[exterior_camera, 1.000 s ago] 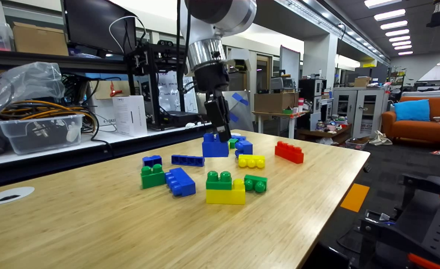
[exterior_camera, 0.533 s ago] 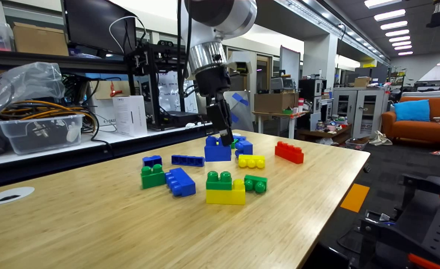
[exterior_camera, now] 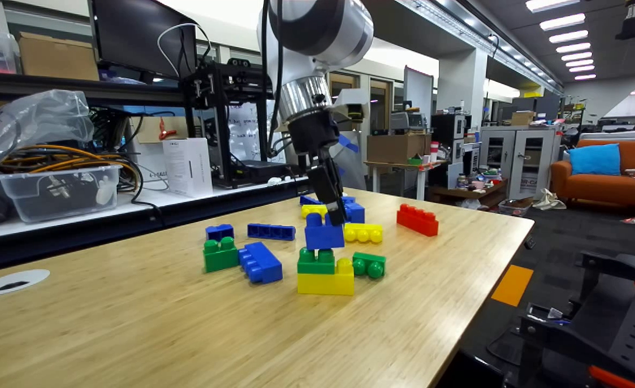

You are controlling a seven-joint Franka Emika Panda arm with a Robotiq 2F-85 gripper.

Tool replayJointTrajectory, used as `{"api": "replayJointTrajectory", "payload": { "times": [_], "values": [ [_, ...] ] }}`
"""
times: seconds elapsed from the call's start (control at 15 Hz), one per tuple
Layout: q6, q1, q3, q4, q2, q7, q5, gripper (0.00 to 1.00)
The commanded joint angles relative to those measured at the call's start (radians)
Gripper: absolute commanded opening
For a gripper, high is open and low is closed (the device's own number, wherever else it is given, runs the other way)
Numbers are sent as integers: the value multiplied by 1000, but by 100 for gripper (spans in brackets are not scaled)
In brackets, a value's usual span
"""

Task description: Put the blue block on the green and yellow tower

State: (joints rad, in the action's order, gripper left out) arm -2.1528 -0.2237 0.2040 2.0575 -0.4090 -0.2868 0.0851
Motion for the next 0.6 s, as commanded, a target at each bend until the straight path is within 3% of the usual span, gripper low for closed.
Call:
{"api": "replayJointTrajectory", "payload": {
  "times": [0.0,0.53],
  "values": [
    [-3,4,6,-10,-20,0,20,7],
    [0,-2,3,-24,-22,9,33,7]
  ]
}}
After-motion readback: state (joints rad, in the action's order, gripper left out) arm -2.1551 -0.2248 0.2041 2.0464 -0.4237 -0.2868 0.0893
